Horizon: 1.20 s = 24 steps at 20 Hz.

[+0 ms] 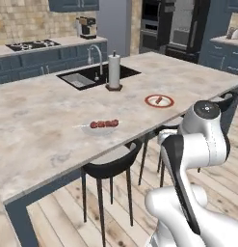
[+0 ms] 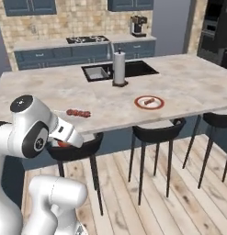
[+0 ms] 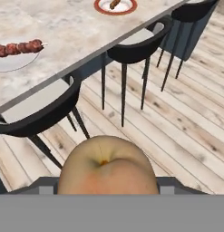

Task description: Pick up each peach from the fridge and place one peach on each plate on the dining counter.

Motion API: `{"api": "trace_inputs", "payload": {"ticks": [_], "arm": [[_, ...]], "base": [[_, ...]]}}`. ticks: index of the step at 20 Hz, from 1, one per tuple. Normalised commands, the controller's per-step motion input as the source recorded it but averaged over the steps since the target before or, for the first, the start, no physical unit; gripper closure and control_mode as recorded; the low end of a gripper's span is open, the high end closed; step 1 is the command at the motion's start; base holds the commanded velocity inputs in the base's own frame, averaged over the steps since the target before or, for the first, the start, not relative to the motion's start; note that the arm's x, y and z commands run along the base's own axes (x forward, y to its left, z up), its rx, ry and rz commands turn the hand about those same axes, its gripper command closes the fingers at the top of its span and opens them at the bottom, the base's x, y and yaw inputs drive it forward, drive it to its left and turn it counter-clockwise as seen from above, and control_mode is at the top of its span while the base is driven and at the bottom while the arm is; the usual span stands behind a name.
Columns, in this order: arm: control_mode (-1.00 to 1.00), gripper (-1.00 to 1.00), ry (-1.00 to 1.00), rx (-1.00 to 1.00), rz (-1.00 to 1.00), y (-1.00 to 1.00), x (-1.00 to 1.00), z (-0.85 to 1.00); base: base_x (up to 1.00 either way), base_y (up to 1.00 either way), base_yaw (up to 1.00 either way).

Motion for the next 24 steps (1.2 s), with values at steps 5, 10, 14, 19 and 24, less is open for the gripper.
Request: {"api": "trace_inputs", "payload": {"ticks": [5,10,14,19,24], "arm": [[1.0,1.0,0.0,0.0,0.0,0.0,0.0,0.0],[1.0,1.0,0.0,0.0,0.0,0.0,0.0,0.0],[1.0,1.0,0.0,0.0,0.0,0.0,0.0,0.0],[1.0,1.0,0.0,0.0,0.0,0.0,0.0,0.0],[1.0,1.0,0.0,0.0,0.0,0.0,0.0,0.0]], "base": [[0.26,-0.68,0.47],[0.32,-0.56,0.46],[0.54,-0.31,0.43],[0.64,-0.25,0.42],[0.37,-0.32,0.42]]}}
